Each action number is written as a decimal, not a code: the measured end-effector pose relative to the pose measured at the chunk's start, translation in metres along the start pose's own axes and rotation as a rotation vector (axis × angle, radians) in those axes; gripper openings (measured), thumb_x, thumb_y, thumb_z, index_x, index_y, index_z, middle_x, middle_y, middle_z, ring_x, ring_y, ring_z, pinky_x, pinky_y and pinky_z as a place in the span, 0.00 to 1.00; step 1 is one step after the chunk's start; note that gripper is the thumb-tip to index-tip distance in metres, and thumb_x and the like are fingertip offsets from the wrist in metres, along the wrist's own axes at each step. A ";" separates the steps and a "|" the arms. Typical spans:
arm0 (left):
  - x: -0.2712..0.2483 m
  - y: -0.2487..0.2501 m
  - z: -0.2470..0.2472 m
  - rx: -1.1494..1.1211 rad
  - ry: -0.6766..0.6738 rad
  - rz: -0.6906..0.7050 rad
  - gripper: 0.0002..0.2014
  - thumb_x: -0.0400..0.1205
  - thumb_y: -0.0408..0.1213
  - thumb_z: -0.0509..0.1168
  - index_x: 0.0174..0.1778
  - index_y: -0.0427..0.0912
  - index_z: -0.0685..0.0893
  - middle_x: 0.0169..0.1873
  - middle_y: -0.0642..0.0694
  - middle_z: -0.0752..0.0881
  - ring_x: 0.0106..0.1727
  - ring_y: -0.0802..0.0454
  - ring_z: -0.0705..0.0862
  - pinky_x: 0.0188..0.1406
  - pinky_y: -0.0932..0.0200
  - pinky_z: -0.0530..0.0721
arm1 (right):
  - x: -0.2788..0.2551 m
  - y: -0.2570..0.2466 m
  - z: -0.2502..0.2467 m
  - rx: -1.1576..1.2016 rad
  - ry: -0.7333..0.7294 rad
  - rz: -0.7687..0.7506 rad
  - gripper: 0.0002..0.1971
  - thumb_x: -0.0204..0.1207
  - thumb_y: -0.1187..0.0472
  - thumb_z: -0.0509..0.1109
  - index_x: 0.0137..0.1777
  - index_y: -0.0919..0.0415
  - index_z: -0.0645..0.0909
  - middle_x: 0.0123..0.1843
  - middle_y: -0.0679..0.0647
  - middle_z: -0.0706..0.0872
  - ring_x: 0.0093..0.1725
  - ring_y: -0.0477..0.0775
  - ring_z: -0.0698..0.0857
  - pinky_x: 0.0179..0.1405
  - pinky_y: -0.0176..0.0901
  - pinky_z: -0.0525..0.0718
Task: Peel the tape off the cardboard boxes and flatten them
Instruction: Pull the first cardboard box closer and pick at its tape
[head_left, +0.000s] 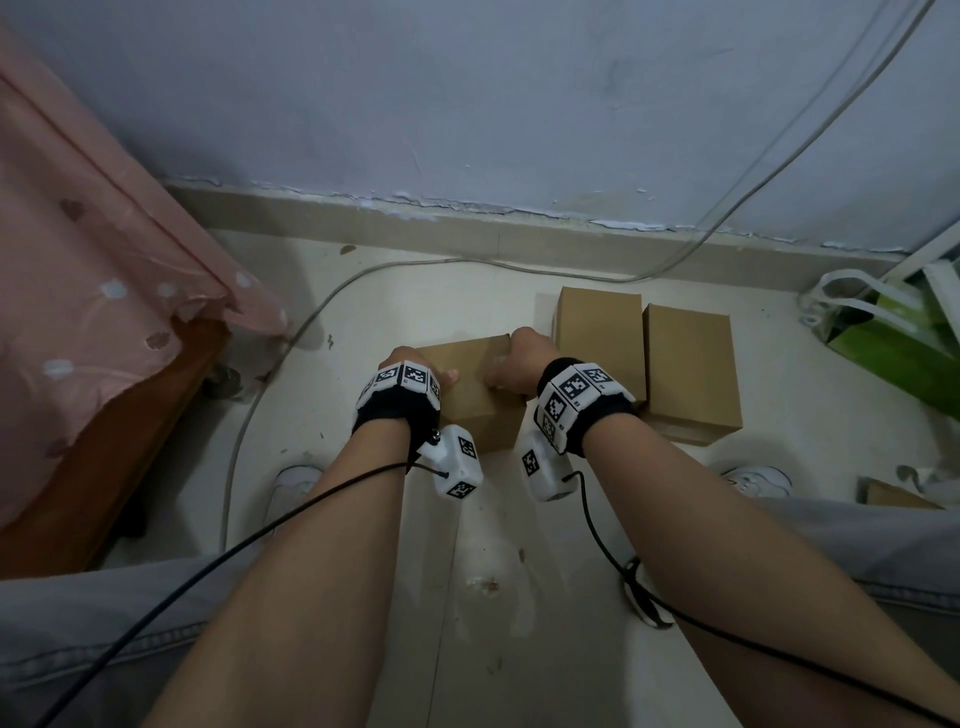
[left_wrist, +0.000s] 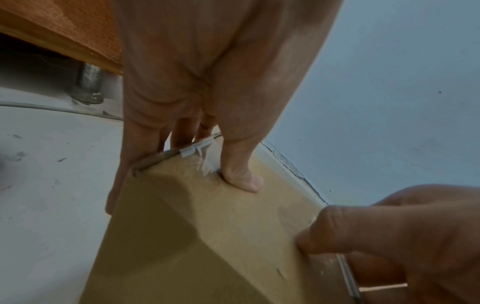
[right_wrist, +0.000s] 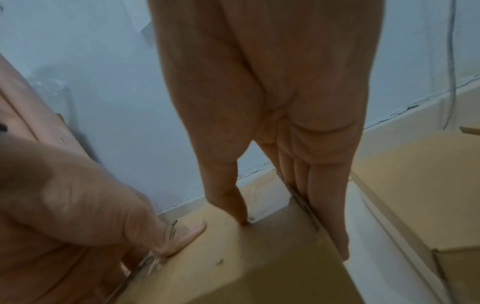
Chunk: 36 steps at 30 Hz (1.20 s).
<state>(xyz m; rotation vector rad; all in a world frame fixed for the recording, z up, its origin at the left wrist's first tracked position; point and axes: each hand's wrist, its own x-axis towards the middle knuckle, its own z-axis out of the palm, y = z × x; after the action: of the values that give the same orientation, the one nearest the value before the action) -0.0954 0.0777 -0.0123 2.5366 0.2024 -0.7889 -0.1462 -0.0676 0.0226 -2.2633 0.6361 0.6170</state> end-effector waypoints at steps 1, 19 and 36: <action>-0.002 0.000 -0.001 -0.008 -0.002 -0.002 0.22 0.76 0.54 0.74 0.34 0.41 0.74 0.41 0.42 0.80 0.43 0.42 0.79 0.44 0.56 0.75 | 0.001 0.000 0.001 0.008 0.015 0.002 0.11 0.75 0.60 0.73 0.40 0.60 0.71 0.44 0.57 0.80 0.43 0.58 0.83 0.35 0.45 0.81; -0.017 0.006 -0.008 0.026 -0.015 -0.004 0.26 0.78 0.53 0.73 0.58 0.33 0.80 0.59 0.36 0.86 0.60 0.38 0.84 0.47 0.53 0.76 | 0.003 -0.001 -0.001 0.044 0.015 0.002 0.11 0.78 0.54 0.71 0.46 0.60 0.74 0.48 0.56 0.83 0.45 0.56 0.84 0.36 0.44 0.82; -0.013 0.005 -0.008 0.028 -0.039 -0.018 0.27 0.77 0.54 0.73 0.59 0.34 0.80 0.59 0.37 0.85 0.61 0.38 0.84 0.51 0.51 0.78 | 0.013 0.002 0.011 -0.011 0.140 -0.002 0.10 0.79 0.60 0.67 0.37 0.60 0.73 0.45 0.59 0.84 0.43 0.60 0.84 0.36 0.46 0.80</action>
<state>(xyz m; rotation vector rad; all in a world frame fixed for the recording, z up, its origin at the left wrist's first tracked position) -0.1003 0.0771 0.0031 2.5466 0.2031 -0.8539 -0.1399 -0.0641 0.0067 -2.3317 0.7002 0.4650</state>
